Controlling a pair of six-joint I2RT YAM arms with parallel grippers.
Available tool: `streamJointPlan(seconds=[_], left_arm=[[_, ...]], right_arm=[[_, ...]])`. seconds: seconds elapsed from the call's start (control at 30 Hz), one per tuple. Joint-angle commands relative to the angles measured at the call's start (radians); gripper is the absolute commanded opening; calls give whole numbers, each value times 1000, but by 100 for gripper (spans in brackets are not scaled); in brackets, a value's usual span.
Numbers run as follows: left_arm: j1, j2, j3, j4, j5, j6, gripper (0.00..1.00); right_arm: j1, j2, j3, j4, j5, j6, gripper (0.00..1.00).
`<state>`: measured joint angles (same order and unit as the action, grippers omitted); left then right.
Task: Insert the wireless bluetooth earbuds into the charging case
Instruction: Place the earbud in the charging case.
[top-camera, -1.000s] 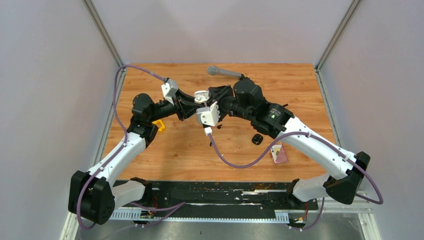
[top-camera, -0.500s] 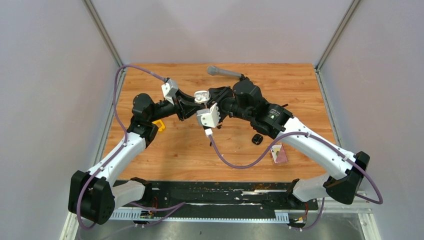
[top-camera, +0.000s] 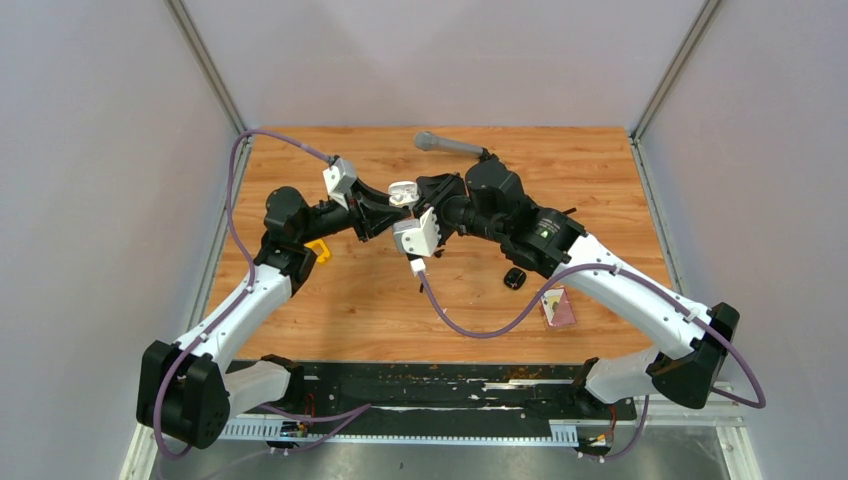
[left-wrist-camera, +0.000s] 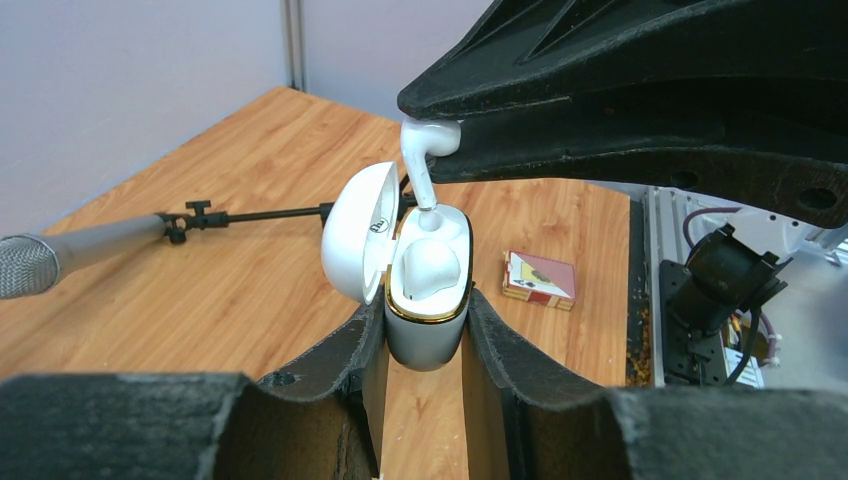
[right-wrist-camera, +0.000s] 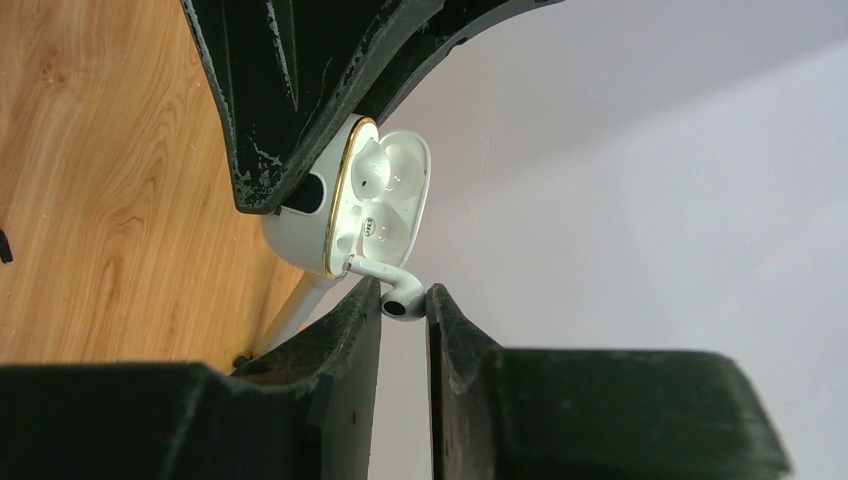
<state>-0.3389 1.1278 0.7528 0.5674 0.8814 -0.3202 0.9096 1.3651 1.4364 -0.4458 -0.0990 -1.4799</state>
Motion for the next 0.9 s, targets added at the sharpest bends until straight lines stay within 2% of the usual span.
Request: streamJointPlan(seconds=[0.0, 0.63, 0.87], left_arm=[[-3, -2, 39, 61, 0, 0, 0], [-3, -4, 34, 62, -11, 3, 0], [-3, -6, 29, 64, -17, 7, 0]], right_arm=[[8, -11, -11, 15, -21, -34, 7], [14, -27, -49, 25, -27, -111, 7], [17, -58, -99, 26, -40, -185, 14]])
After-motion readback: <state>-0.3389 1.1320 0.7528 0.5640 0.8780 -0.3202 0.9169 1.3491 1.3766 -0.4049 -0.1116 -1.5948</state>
